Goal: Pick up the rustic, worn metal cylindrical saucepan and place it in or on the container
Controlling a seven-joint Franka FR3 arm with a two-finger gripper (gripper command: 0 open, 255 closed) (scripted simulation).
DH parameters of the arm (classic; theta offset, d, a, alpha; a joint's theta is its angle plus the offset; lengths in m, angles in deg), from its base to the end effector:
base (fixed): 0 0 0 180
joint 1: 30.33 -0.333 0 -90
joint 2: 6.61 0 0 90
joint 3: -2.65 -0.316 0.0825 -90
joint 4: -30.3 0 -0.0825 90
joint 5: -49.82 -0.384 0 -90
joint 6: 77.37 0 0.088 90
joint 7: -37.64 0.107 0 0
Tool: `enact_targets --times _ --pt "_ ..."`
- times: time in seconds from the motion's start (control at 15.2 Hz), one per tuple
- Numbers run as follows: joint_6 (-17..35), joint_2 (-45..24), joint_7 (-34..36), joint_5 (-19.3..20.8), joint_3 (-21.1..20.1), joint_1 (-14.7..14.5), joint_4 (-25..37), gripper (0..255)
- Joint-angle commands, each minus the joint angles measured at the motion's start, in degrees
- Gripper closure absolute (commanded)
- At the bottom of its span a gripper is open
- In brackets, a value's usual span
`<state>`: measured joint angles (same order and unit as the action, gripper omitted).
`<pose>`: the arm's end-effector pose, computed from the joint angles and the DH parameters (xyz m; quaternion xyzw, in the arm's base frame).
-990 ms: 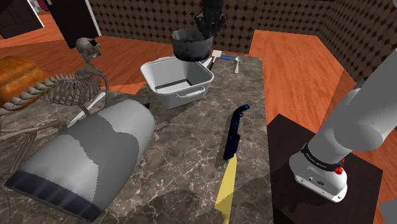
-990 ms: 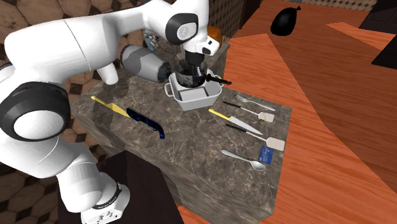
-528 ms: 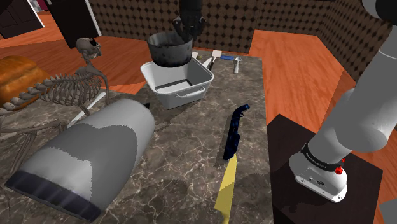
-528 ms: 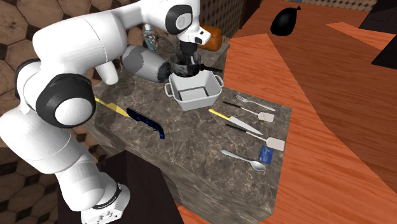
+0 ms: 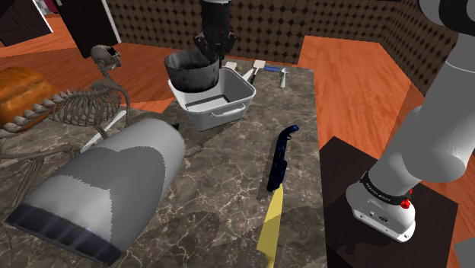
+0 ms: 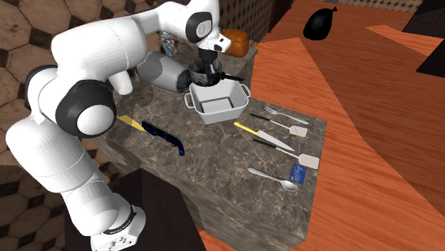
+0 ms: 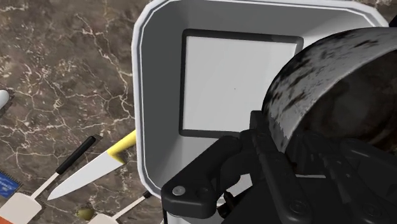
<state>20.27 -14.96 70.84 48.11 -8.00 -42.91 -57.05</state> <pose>0.5613 0.2357 0.5752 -0.9954 0.0898 -0.0027 0.0335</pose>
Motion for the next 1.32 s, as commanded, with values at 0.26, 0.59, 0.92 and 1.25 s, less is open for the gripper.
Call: enact_targets --times 0.26,0.59,0.92,1.25 --pt "4.84 0.33 -0.3 -0.1 0.05 0.09 -5.1 255" --pt "6.54 0.37 -0.38 -0.12 0.07 0.1 -6.84 255" --pt "6.54 0.37 -0.38 -0.12 0.07 0.1 -6.84 255" --pt "6.54 0.38 -0.39 -0.12 0.08 0.11 -6.85 0"
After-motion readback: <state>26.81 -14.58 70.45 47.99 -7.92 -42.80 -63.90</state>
